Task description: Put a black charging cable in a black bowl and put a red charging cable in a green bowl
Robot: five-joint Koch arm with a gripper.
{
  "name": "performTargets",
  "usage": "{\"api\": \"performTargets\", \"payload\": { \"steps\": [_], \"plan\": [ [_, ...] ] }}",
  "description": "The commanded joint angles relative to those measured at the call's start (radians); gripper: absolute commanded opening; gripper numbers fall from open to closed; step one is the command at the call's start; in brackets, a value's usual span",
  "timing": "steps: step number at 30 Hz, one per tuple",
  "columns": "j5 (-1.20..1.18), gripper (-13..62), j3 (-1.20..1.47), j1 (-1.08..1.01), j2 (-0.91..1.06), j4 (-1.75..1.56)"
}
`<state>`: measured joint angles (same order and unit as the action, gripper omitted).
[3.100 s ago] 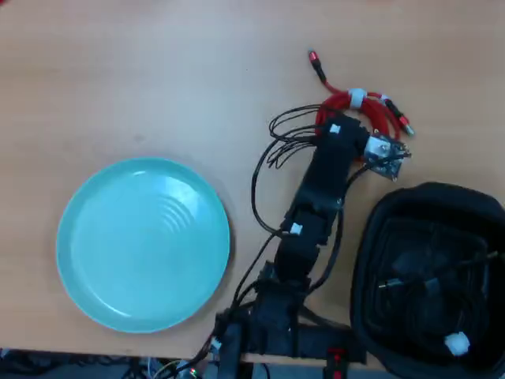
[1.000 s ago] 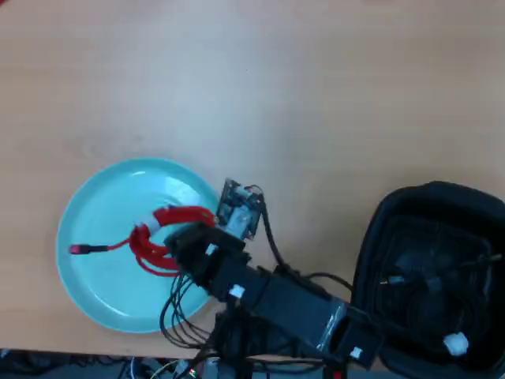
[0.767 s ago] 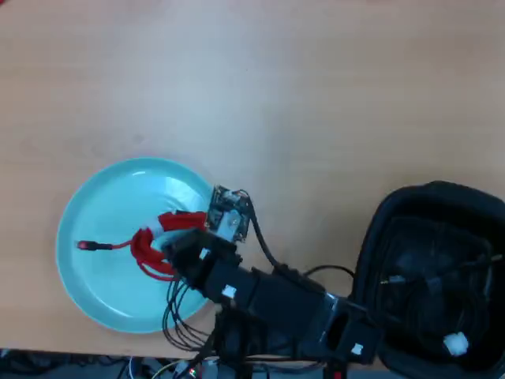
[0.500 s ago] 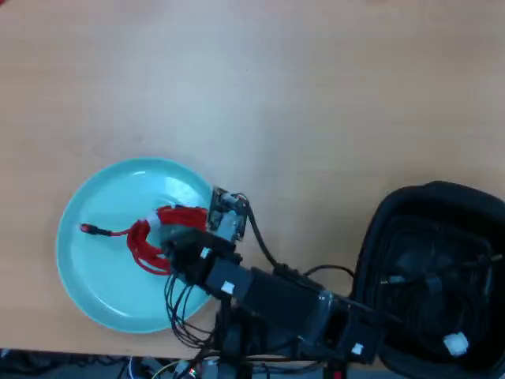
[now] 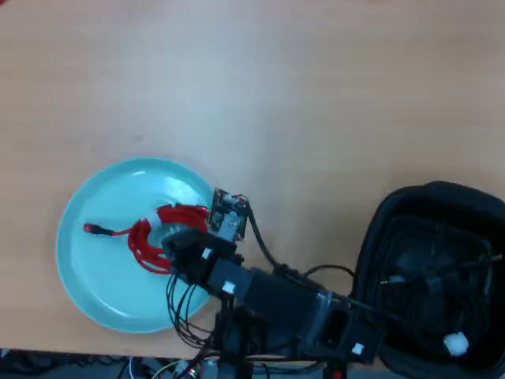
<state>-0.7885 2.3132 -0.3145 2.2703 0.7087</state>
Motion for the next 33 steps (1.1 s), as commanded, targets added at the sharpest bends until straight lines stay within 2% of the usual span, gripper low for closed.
{"api": "performTargets", "payload": {
  "steps": [1,3,5,7,12,14,22,26,30,33],
  "plan": [
    [-0.006,-6.5,-0.037,0.043,0.055,-0.087],
    [-0.008,-5.4,-0.046,0.048,0.055,-0.086],
    [-0.008,1.6,-0.051,0.057,0.058,-0.084],
    [-0.011,13.7,-0.051,0.080,0.058,-0.084],
    [-0.014,51.0,-0.048,0.129,0.054,-0.084],
    [-0.008,60.5,-0.035,0.135,0.054,-0.083],
    [-0.026,59.0,-0.081,0.106,0.075,0.199],
    [-0.012,58.3,-0.163,-0.048,0.071,0.420],
    [0.135,57.8,-0.236,-0.288,0.063,0.667],
    [0.189,57.8,-0.232,-0.377,0.067,0.706]
  ]
}}
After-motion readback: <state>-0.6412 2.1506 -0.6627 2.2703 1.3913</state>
